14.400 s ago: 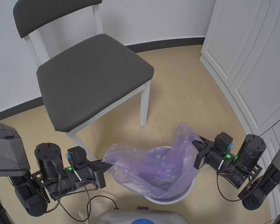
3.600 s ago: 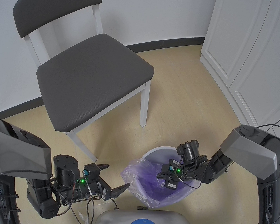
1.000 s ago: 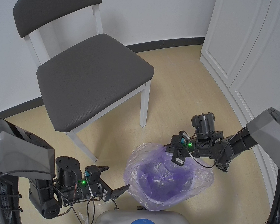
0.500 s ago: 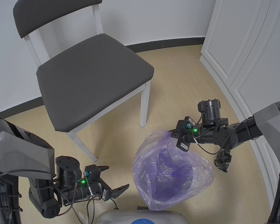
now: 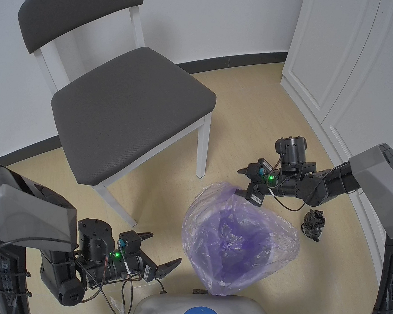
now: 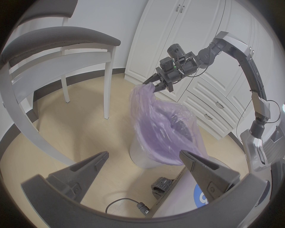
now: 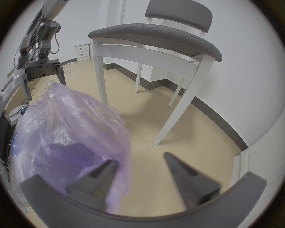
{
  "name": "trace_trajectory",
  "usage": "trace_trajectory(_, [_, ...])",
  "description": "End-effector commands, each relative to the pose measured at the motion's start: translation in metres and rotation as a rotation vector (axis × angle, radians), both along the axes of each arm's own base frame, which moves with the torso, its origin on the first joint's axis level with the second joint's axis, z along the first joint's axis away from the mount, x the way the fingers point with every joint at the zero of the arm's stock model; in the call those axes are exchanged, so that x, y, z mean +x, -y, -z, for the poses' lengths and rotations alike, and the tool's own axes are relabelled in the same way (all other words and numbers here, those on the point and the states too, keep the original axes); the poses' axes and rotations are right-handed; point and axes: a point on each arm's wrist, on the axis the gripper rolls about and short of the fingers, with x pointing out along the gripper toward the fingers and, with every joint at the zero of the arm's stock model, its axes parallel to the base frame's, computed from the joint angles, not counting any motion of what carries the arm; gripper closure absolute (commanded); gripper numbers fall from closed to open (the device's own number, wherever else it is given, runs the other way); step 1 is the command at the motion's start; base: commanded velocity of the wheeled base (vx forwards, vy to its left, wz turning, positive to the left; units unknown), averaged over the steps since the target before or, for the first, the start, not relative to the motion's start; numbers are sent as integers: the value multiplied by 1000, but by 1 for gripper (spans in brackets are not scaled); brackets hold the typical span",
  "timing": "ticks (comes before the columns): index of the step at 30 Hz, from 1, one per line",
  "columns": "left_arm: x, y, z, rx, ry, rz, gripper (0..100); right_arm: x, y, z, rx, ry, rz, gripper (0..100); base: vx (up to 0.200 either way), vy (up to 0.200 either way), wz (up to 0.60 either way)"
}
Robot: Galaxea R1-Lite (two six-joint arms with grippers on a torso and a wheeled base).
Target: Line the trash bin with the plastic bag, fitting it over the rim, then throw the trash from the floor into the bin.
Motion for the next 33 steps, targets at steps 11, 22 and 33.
trace_trajectory(11, [2,1,-9,-23,43,1,0,-37,29,-23,246,-209,23,0,0,0,0])
trace_trajectory(22, [38,25,-33,-97,226,-31,0,-99,58,22,162,-159,117,0,0,0,0])
trace_trajectory(33, [66,45,-39,-32,207,-5,0,-97,86,36,30,-99,130,0,0,0,0])
